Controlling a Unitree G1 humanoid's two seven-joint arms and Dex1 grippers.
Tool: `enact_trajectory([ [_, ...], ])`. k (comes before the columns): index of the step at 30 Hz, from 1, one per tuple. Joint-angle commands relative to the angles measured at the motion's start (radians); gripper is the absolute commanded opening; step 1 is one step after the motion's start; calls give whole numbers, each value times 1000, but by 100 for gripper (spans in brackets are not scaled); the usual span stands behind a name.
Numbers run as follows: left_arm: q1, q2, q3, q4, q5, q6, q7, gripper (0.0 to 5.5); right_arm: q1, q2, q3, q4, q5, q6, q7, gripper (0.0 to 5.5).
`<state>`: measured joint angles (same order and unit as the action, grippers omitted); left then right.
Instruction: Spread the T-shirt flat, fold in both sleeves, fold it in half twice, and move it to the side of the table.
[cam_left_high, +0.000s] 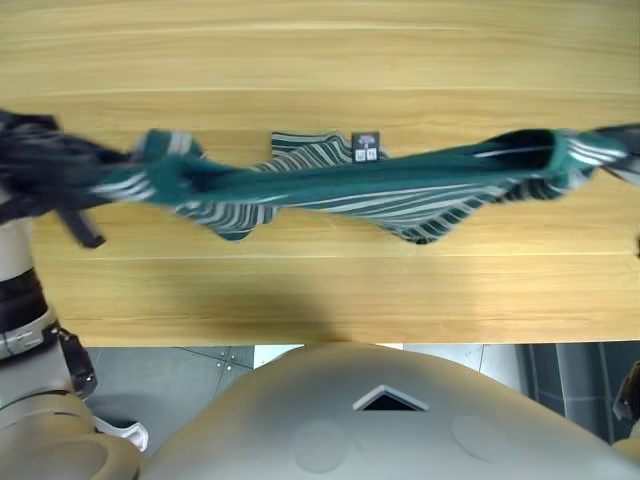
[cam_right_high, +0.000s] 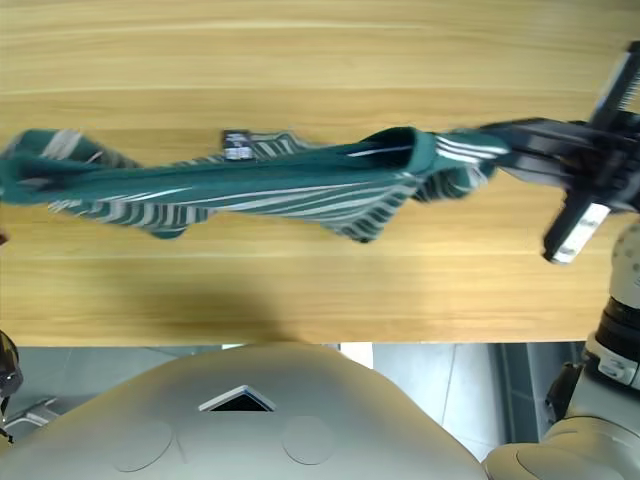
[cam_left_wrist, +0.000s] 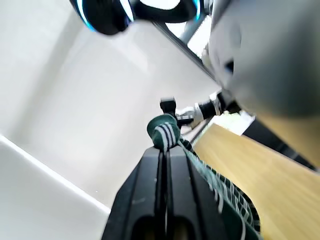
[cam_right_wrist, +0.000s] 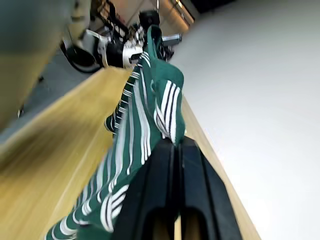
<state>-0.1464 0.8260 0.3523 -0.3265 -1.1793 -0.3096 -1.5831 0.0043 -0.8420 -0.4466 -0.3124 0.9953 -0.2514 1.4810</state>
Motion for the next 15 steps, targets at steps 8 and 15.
enact_trajectory([
  [8, -472, 34, -72, 338, 314, 81, 156, 4, -274, -16, -3, 203, -66, 170, -54, 0],
  [15, -992, -119, -536, 1319, 1077, -86, 292, 4, -928, 115, 555, 1077, -933, -7, -315, 0],
])
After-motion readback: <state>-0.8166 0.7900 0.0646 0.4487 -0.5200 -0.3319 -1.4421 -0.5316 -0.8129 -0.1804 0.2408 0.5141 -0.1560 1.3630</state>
